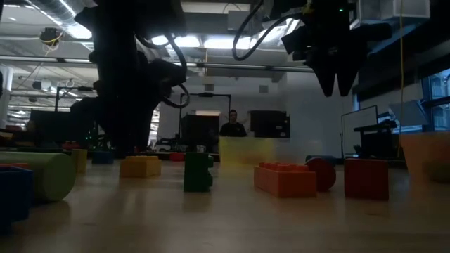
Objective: Sort blocks by size
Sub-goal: Put the yellow rectangular game piece into the orange bin
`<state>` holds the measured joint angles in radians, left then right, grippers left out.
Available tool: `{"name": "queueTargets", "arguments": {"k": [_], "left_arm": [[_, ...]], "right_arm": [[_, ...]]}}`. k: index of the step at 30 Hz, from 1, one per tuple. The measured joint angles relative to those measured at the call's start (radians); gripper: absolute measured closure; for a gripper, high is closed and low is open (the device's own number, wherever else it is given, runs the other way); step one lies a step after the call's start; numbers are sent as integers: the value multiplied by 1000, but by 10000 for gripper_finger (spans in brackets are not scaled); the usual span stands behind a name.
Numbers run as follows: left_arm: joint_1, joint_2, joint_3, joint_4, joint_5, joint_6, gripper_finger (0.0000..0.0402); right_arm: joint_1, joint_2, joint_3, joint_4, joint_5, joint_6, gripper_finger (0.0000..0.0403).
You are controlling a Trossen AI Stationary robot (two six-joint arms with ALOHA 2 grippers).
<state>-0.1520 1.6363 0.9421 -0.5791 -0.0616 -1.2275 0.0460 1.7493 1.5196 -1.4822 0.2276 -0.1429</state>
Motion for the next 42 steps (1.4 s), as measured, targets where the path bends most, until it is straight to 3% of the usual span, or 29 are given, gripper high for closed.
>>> {"name": "queueTargets", "arguments": {"k": [7,28,37,42], "left_arm": [[31,0,0,40,0,-14,239],[32,51,1,50,-5,-158,237],[29,104,3,111,-7,-145,237],[26,109,3,113,-9,-67,237]], "right_arm": [[0,0,0,0,0,0,210],[0,0,0,23,-2,0,210],[0,0,0,24,-3,0,210],[0,0,0,8,-3,-1,210]]}}
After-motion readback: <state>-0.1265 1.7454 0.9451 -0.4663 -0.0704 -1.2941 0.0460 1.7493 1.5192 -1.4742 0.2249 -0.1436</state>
